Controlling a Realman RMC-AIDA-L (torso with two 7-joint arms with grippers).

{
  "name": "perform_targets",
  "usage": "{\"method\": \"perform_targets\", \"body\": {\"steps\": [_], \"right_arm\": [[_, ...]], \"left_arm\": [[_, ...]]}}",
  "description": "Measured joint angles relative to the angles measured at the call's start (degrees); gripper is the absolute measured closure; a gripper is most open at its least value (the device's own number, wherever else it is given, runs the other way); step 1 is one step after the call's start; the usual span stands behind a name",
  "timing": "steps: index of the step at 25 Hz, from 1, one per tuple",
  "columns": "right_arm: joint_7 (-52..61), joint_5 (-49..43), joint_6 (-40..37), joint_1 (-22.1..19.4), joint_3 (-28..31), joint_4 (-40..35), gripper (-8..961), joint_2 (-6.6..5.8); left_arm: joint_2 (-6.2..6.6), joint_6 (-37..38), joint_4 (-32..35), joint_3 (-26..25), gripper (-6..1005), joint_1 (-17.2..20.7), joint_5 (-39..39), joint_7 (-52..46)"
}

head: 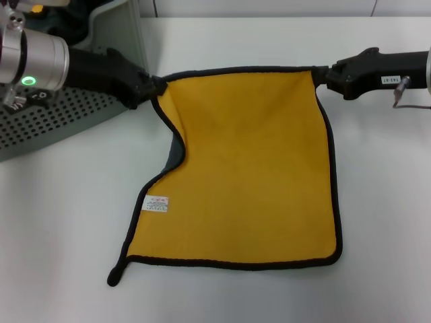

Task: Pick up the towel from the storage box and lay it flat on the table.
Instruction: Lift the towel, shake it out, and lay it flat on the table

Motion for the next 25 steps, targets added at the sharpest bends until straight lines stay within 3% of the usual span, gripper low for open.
{"method": "perform_targets", "body": {"steps": [2,4,6,8,10,14,25], "right_arm": [[0.01,-0.03,-0.07,-0.28,0.0,0.0,941,0.0],[0.01,-0.03,-0.34,-0.63,0.08,0.0,941,0.01],[0.02,-0.03,-0.57,-0.81,0.19,0.0,940,0.02],[0.01,0.14,-0.8,-0.87,0.18,0.0,939,0.03],[0.01,0.23,-0.88,-1.06,0.14,-0.04,939,0.04],[-0.02,0.21,-0.81,-1.55,0.19,-0.31,938,0.03],[-0.27,0.01,0.77,-1.48,0.06,-0.13,934,-0.06]], "left_arm": [[-0.84,0.7,1.66,0.94,985,0.92,0.0,-0.16],[-2.51,0.93,5.57,2.9,985,2.67,0.03,-0.43],[-4.17,0.98,11.17,6.1,984,5.0,0.19,-1.43],[-4.96,0.97,16.63,10.56,984,7.13,0.13,-3.65],[-5.0,0.78,20.77,14.85,984,8.21,0.19,-6.01],[-4.87,0.48,25.03,17.09,983,8.25,3.17,-7.34],[-4.99,-0.28,27.34,22.99,971,5.29,16.42,-10.02]]}}
